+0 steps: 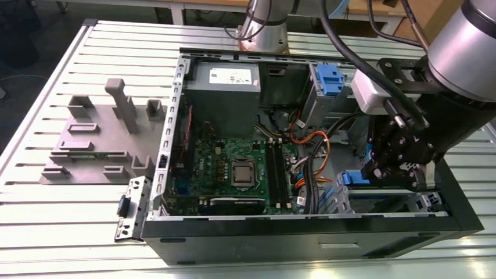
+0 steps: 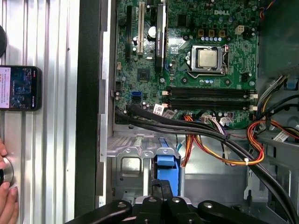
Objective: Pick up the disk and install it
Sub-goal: 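Insert the first disk wire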
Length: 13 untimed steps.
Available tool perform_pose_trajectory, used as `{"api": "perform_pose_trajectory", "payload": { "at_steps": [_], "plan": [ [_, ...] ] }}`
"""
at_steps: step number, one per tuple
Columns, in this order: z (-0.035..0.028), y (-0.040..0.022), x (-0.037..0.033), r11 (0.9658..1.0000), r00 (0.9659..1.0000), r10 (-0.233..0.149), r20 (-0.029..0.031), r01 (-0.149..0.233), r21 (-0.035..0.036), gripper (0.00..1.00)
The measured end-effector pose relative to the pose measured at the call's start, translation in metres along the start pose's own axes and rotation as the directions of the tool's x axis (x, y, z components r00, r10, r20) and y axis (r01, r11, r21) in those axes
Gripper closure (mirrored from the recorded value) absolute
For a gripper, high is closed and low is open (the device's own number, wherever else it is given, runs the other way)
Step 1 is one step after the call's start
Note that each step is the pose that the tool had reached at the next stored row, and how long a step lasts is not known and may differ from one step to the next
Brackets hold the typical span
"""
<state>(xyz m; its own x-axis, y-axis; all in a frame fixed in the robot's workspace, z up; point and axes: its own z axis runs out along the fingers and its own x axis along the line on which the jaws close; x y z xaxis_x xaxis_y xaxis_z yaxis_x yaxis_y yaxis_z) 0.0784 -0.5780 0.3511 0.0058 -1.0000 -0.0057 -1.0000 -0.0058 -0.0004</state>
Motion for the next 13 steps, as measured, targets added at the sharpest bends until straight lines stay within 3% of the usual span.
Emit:
{"api": "perform_pose_trajectory", "payload": {
  "at_steps": [9, 13],
  "plan": [
    [0.0006, -0.0288, 0.0002, 1.0, 1.0, 0.0, -0.0003, 0.0, -0.0036, 0.89],
    [0.0003, -0.0334, 0.0, 1.0, 1.0, 0.0, -0.0004, 0.0, -0.004, 0.89]
  ]
}}
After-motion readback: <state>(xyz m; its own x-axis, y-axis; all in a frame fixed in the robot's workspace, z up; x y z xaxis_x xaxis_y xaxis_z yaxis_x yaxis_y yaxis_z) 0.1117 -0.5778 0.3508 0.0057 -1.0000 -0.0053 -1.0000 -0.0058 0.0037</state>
